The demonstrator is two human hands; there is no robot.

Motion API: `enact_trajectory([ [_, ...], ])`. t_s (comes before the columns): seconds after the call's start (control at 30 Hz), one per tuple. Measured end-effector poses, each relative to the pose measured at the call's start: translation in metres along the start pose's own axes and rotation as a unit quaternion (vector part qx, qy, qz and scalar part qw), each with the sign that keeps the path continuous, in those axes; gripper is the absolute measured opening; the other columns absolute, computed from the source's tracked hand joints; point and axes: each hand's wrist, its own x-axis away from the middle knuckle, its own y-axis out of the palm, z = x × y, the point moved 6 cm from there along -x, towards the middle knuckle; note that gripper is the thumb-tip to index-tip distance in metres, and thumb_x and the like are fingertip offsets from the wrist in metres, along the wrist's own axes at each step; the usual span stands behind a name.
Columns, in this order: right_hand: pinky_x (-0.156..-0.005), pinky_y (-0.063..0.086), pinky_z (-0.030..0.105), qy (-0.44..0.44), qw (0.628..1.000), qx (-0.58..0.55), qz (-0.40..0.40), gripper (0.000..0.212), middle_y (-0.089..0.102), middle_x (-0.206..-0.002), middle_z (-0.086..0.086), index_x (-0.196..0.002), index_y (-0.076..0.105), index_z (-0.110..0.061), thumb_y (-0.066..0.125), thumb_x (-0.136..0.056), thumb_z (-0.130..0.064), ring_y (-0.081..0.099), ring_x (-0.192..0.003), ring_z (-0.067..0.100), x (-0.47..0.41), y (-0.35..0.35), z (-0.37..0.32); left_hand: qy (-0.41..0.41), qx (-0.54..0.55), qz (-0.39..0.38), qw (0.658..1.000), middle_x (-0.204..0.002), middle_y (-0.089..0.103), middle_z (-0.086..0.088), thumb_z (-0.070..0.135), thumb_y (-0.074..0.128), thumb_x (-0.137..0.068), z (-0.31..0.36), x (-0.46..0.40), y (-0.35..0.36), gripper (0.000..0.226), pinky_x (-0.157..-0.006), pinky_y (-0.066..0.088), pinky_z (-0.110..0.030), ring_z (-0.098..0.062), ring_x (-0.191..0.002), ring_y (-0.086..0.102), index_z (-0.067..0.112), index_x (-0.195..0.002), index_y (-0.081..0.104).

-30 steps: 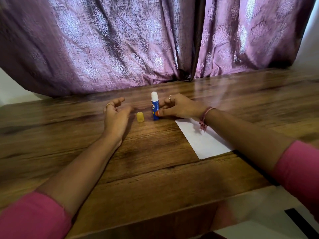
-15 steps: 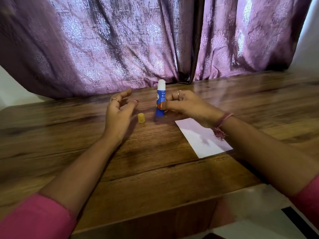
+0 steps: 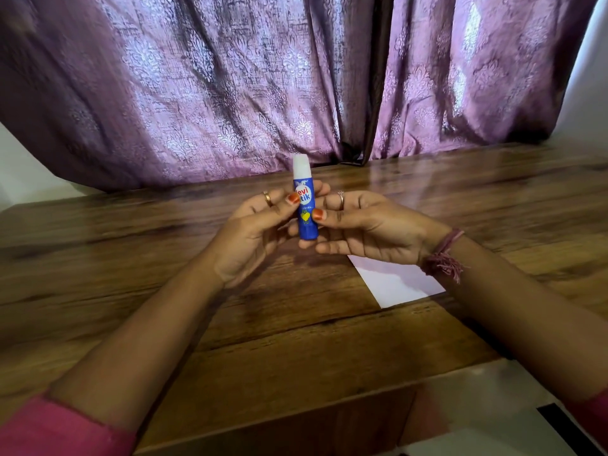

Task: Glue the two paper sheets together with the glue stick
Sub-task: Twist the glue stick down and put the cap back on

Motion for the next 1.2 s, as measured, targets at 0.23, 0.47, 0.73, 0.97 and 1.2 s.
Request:
enact_trajectory([
  [0.23, -0.086, 0.053, 0.022, 0.018, 0.999, 0.030, -0.032, 0.037, 0.071, -0.106, 0.008, -0.117, 0.056, 0.003, 0.056, -0.080, 0.002, 0.069, -0.094, 0.013, 0.000, 0.008, 0.011, -0.012, -0.023, 0.015, 1.000, -0.117, 0.068, -0.004, 0.020, 0.055, -0.086, 0.000, 0.000, -0.003, 0.025, -0.054, 0.047, -0.018, -0.026, -0.081, 0.040, 0.016, -0.103, 0.072],
  [0.47, -0.070, 0.055, 0.016, 0.028, 0.999, 0.036, -0.001, 0.026, 0.074, -0.093, 0.005, -0.103, 0.069, -0.008, 0.061, -0.078, -0.010, 0.070, -0.079, 0.009, -0.004, 0.011, 0.017, -0.025, -0.031, 0.014, 0.999, -0.107, 0.072, -0.003, 0.028, 0.061, -0.081, 0.001, 0.000, -0.002, 0.028, -0.048, 0.047, -0.019, -0.004, -0.057, 0.049, 0.017, -0.104, 0.071],
  [0.73, -0.044, 0.043, 0.016, -0.009, 0.980, 0.138, 0.142, 0.023, 0.073, -0.083, 0.009, -0.087, 0.076, -0.016, 0.076, -0.066, -0.026, 0.067, -0.062, 0.010, -0.006, 0.001, 0.014, 0.000, -0.087, 0.116, 0.989, -0.096, 0.075, -0.003, 0.029, 0.073, -0.067, 0.005, 0.000, -0.012, 0.025, -0.073, 0.051, -0.028, -0.022, -0.086, 0.061, 0.018, -0.090, 0.075],
  [0.97, -0.036, 0.035, 0.012, -0.041, 0.960, 0.174, 0.217, 0.005, 0.074, -0.071, -0.001, -0.079, 0.074, -0.016, 0.077, -0.075, -0.016, 0.066, -0.058, 0.004, -0.002, 0.001, 0.009, 0.033, -0.083, 0.221, 0.971, -0.083, 0.075, -0.004, 0.025, 0.083, -0.055, 0.005, 0.000, -0.017, 0.030, -0.060, 0.052, -0.022, -0.011, -0.071, 0.070, 0.016, -0.081, 0.072],
  [1.2, -0.037, 0.040, 0.009, -0.025, 0.984, 0.091, 0.150, 0.011, 0.075, -0.075, -0.003, -0.085, 0.072, -0.011, 0.072, -0.074, -0.015, 0.069, -0.063, 0.003, -0.004, 0.008, 0.007, -0.003, -0.012, 0.121, 0.993, -0.092, 0.074, 0.000, 0.025, 0.066, -0.075, 0.005, -0.003, -0.008, 0.027, -0.061, 0.053, -0.019, -0.008, -0.076, 0.068, 0.012, -0.099, 0.065],
])
